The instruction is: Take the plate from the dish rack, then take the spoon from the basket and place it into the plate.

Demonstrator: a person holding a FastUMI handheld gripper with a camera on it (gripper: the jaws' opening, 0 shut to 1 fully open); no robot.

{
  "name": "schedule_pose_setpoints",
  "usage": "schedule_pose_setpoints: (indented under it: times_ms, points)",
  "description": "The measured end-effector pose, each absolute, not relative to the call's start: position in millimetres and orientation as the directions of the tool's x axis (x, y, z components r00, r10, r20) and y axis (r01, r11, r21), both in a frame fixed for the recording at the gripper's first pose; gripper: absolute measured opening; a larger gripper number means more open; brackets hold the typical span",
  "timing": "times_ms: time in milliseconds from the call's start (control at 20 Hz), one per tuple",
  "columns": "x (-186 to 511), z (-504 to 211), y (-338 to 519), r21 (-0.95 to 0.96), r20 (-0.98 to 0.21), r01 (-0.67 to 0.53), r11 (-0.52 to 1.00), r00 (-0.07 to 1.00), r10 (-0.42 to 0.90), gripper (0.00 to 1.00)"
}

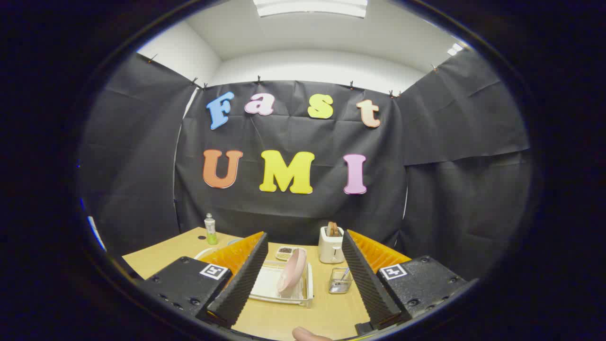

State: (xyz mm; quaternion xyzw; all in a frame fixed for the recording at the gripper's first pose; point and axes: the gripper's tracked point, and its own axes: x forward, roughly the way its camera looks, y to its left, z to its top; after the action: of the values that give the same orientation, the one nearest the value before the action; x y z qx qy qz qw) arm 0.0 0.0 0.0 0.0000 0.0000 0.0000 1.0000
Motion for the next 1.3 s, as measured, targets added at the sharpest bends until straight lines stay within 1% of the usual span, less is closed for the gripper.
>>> schedule_pose_setpoints:
  times_ms: [550,950,1150,1300]
  points:
    - [22.2,-4.4,7.6,0.014,-0.030,-0.014,1.000,0.999,0.014,1.00]
    - [32.9,-4.6,4.5,-0.003,-0.036,0.000,1.000,0.999,0.000,1.00]
    - [51.1,-2.3,-1.1,-0.027,-0.054,-0.014,1.000,0.998,0.013,1.00]
    - [75.3,-1.1,-3.5,-0.039,-0.088,-0.032,0.999,0.996,0.029,1.00]
